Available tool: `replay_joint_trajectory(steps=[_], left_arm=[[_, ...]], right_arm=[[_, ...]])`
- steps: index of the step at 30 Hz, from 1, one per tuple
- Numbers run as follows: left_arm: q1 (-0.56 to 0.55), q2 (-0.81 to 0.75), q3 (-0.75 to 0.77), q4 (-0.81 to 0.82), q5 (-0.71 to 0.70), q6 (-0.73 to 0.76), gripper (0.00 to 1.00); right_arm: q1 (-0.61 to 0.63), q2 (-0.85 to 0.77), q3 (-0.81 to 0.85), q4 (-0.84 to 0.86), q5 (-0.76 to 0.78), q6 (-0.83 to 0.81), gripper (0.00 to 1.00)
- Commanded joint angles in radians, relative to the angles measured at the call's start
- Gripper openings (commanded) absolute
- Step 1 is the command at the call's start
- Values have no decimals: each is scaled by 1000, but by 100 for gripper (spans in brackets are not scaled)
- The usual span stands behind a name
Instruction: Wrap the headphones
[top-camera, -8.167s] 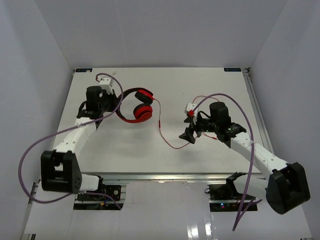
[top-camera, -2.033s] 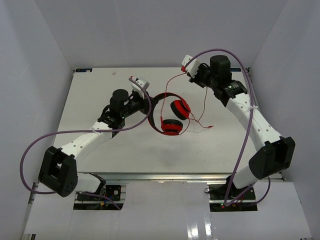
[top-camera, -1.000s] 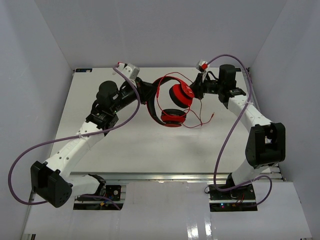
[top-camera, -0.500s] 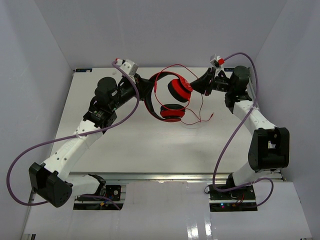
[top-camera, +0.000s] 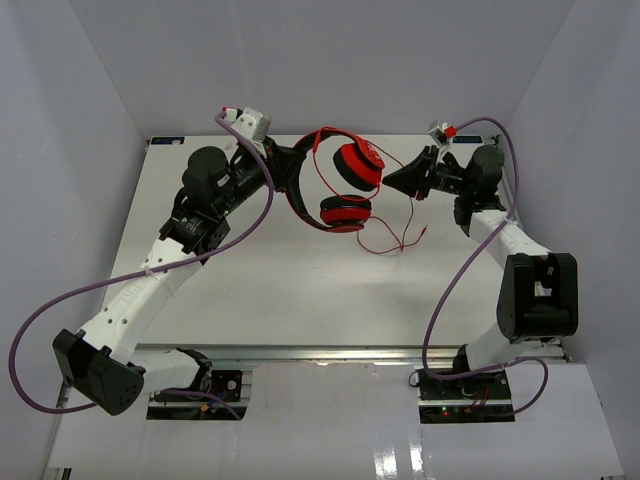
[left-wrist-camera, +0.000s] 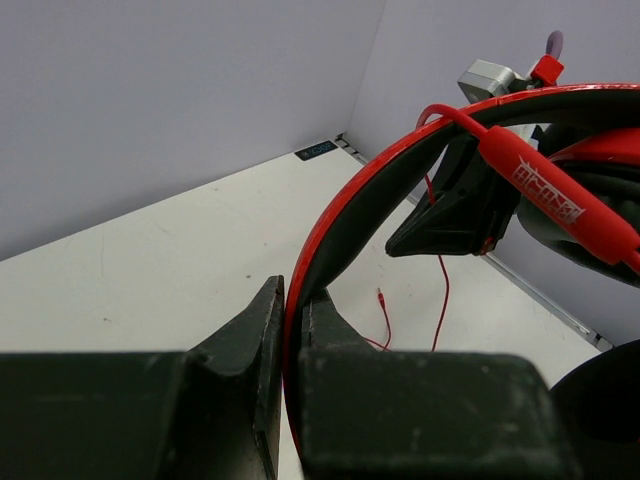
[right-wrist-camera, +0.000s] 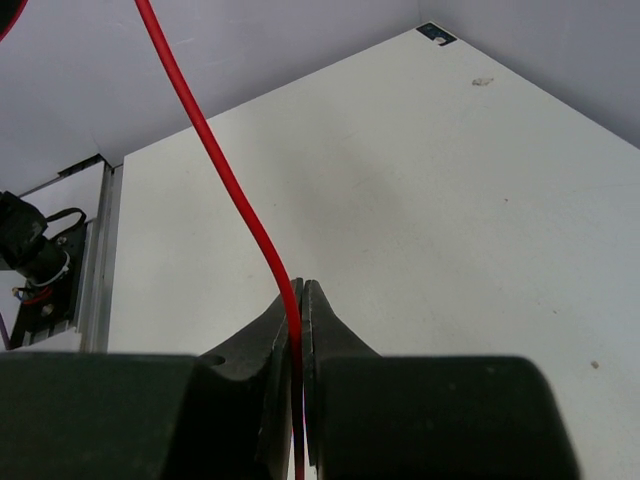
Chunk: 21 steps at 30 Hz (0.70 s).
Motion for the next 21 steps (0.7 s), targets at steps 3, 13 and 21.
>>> replay_joint_trajectory(steps=[3,13,21], left_arm=[[-4,-48,41,6,-83,-19,0],[-4,-74,33,-40,-113,4,0],[-4,-90,45,-33,-108,-27,0]], right_arm=[[-54,8,-69,436,0,300,8],[-117,21,-130,644,20,441,8],[-132,20,-139,602,27,410,8]])
